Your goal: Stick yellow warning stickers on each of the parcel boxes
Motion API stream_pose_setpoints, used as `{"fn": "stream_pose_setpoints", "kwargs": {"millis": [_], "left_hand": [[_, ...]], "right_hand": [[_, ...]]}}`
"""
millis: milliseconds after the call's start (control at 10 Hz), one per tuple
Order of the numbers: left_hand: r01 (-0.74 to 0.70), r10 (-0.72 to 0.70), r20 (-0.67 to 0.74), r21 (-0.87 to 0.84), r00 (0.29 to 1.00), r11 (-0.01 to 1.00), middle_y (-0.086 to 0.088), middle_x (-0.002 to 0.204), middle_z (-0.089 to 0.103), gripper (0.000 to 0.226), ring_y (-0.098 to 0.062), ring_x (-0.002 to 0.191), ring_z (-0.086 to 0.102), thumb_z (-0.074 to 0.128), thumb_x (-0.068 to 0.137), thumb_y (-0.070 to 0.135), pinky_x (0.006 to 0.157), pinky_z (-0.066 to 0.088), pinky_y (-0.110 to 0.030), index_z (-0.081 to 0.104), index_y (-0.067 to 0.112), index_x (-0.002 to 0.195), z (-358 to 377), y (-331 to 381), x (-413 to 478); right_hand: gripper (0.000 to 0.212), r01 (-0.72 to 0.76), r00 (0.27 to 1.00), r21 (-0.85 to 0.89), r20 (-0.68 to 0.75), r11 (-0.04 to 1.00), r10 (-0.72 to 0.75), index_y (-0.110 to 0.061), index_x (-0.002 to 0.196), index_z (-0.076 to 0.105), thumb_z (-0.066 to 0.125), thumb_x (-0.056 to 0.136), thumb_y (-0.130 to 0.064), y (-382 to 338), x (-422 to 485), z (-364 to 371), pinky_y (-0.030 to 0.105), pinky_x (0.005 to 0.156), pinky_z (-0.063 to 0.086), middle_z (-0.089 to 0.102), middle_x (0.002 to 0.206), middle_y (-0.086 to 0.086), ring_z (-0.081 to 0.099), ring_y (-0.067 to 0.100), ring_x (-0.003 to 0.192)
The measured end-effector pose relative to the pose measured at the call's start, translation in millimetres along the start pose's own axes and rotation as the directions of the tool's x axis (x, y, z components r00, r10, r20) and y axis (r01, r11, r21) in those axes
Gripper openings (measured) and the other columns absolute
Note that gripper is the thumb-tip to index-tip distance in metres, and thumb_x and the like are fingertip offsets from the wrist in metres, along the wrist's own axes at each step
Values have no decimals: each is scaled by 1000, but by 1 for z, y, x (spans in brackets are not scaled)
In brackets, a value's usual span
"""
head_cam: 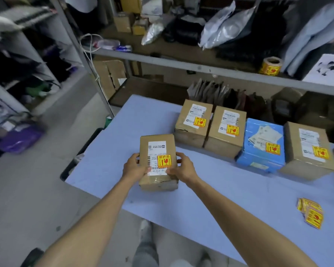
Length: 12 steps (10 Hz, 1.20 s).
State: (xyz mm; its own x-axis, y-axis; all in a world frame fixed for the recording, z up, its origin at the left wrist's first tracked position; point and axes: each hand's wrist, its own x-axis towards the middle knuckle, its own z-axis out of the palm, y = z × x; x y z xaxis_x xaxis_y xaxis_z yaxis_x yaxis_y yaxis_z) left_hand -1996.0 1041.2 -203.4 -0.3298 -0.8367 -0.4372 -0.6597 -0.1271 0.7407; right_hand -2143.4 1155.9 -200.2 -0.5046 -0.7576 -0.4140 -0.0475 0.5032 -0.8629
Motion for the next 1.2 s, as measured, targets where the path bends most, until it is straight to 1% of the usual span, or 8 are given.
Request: {"fn": "stream_pose_setpoints", "kwargs": {"millis": [100, 300, 500, 600, 700, 900, 1000, 1200], "left_hand": [[-22, 22, 15, 23, 1000, 1000, -3, 134, 57, 71, -24, 118, 56, 79, 73, 8, 101, 47, -42, 47, 19, 136, -29, 4, 52], [-139, 146, 103, -67, 984, 988, -3, 133, 58, 73, -21, 116, 58, 79, 76, 12, 92, 50, -33, 45, 20, 140, -63, 39, 141], [-210, 211, 214, -26, 954, 977, -3, 137, 54, 77, -23, 125, 51, 75, 78, 5, 98, 47, -37, 37, 24, 143, -55, 82, 208], [-191, 189, 246, -18, 951, 981, -4, 138, 53, 76, -24, 126, 51, 74, 80, 6, 102, 46, -41, 36, 24, 144, -47, 88, 234], [-190, 191, 267, -30, 945, 981, -3, 136, 56, 72, -22, 124, 53, 74, 81, 10, 103, 46, -40, 39, 24, 143, -40, 88, 254], [-203, 216, 340, -74, 915, 976, -3, 138, 54, 69, -23, 126, 52, 70, 85, 13, 103, 45, -39, 37, 23, 144, -34, 97, 267], [-227, 209, 324, 18, 923, 974, -5, 137, 54, 65, -25, 126, 52, 69, 86, 13, 102, 44, -40, 39, 20, 143, -32, 105, 261], [-425, 398, 147, 303, 905, 853, -8, 130, 55, 56, -28, 120, 53, 75, 81, 17, 94, 47, -38, 49, 15, 131, -25, 130, 233]], "right_hand": [[71, -42, 996, 11, -80, 999, 42, -12, 129, 48, 81, 67, -5, -25, 38, 32, 43, 91, 54, 61, 117, 6, 61, 22, 106], [41, -28, 952, 39, -304, 999, 39, -11, 104, 65, 77, 66, -2, -70, 111, 59, 42, 77, 59, 71, 98, 1, 69, 17, 86], [22, -63, 925, -116, -380, 991, 15, -11, 95, 59, 70, 78, -2, -99, 170, 48, 18, 61, 47, 65, 89, -4, 62, 12, 80], [18, -113, 917, -229, -398, 967, 13, -10, 95, 58, 68, 81, -4, -106, 197, 45, 26, 68, 50, 64, 91, 1, 61, 16, 83], [14, -161, 913, -314, -408, 936, 21, -12, 89, 55, 62, 82, -3, -103, 222, 45, 25, 60, 44, 65, 88, 6, 60, 20, 78], [23, -228, 876, -386, -482, 894, 15, -1, 113, 50, 55, 90, -4, -98, 238, 46, 38, 84, 48, 59, 110, 16, 57, 28, 95], [31, -231, 895, -400, -446, 887, 32, -2, 118, 50, 59, 89, -7, -103, 232, 44, 35, 90, 46, 55, 117, 14, 54, 26, 103], [30, -90, 905, -379, -418, 921, -83, -2, 116, 55, 57, 87, -11, -107, 212, 21, 35, 90, 47, 56, 118, 13, 53, 27, 107]]}}
